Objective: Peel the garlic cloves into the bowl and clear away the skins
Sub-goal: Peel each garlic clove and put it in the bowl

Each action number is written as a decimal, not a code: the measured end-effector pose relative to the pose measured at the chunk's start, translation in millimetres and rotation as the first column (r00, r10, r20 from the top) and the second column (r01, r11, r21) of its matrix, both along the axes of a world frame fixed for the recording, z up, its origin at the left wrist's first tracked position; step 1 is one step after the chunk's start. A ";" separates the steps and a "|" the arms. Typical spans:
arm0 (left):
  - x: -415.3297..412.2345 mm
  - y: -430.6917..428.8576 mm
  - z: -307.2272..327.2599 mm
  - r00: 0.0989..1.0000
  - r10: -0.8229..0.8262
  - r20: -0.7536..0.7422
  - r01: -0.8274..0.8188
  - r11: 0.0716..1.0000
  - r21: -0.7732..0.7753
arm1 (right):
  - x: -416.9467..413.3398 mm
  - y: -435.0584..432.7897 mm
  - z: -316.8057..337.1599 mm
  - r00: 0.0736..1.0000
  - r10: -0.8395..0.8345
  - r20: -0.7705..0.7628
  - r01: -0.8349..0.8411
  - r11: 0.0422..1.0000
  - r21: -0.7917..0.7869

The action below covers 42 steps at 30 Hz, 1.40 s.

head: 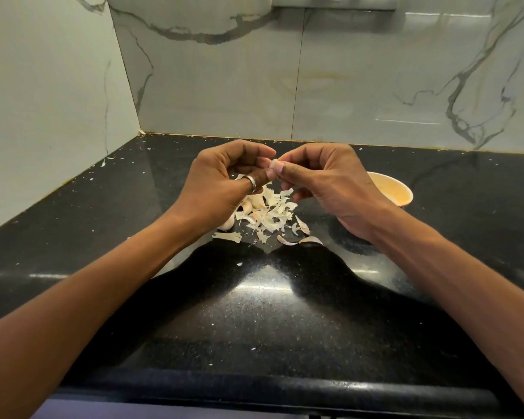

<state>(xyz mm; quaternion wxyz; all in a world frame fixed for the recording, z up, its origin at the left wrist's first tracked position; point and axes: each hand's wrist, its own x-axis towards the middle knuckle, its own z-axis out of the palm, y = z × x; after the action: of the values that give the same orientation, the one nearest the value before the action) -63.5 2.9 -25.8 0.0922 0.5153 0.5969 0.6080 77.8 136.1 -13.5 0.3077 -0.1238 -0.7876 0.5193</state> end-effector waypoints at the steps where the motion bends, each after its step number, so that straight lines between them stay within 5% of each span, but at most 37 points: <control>1: -0.4 -0.1 -0.3 1.000 0.004 -0.020 -0.004 1.000 0.000 | 0.5 0.0 0.5 1.000 -0.006 -0.001 0.006 1.000 0.019; 19: 0.8 -0.6 -3.4 0.952 0.090 -0.291 -0.085 0.996 0.029 | -4.2 -1.8 -4.8 0.997 -0.064 0.043 0.059 0.993 0.103; 26: -0.7 0.3 -4.1 0.970 0.062 -0.234 -0.063 0.998 0.003 | -3.6 -3.1 -2.1 0.999 -0.032 0.024 0.032 0.999 -0.004; 33: 3.4 1.2 -2.5 0.998 -0.048 0.046 0.050 0.998 -0.036 | -4.2 -2.2 -0.8 1.000 -0.024 0.005 0.024 0.990 -0.136; 42: 7.3 1.4 -1.6 0.992 -0.055 0.116 0.062 0.996 -0.062 | -4.3 -7.4 -0.1 1.000 -0.011 0.028 0.015 0.992 -0.125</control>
<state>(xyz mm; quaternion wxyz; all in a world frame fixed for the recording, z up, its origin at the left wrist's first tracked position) -56.2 4.2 -27.4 0.1609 0.4937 0.5950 0.6135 73.6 128.7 -13.7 0.2922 -0.1550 -0.7566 0.5640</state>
